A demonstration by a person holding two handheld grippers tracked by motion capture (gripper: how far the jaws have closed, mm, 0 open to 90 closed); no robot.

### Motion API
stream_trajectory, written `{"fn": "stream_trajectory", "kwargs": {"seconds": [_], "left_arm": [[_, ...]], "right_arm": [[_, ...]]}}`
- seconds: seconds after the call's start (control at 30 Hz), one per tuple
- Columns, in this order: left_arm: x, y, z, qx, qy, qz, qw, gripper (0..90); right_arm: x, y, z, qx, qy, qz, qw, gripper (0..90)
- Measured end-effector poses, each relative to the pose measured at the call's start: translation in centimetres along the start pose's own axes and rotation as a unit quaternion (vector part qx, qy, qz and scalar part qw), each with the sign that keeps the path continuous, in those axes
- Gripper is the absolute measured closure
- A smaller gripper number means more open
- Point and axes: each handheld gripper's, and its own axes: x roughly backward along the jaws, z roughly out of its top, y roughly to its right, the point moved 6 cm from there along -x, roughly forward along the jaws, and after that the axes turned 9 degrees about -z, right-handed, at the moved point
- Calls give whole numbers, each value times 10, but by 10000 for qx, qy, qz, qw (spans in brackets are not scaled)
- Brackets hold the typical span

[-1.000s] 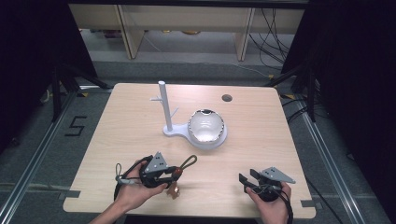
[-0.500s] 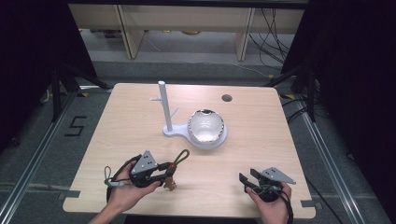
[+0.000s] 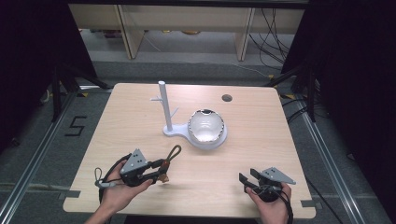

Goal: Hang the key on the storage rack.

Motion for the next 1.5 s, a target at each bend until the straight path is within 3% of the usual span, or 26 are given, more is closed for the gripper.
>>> {"fn": "stream_trajectory", "kwargs": {"seconds": [0.27,0.8,0.9,0.93,1.0,1.33,1.37,1.5], "left_arm": [[8,-4,3,123,191,35,9997,686],[21,-12,12,87,368,203,9991,686],[23,-13,14,130,405,245,9988,686],[25,-14,15,117,394,267,9988,686],[26,-15,16,117,446,263,9986,686],[32,-20,22,126,580,338,9977,686],[33,-21,23,109,547,372,9978,685],[36,-23,25,120,600,410,9973,686]], "right_arm": [[-1,2,1,98,94,-4,9999,481],[0,1,1,48,98,-63,9999,483],[-1,1,1,18,150,2,9999,483],[0,-1,1,-120,106,-45,9999,483],[0,-2,1,-175,96,-40,9998,483],[1,-2,1,-161,45,-47,9998,483],[0,1,2,61,134,-81,9999,483],[-1,1,1,38,98,-43,9999,483]]}}
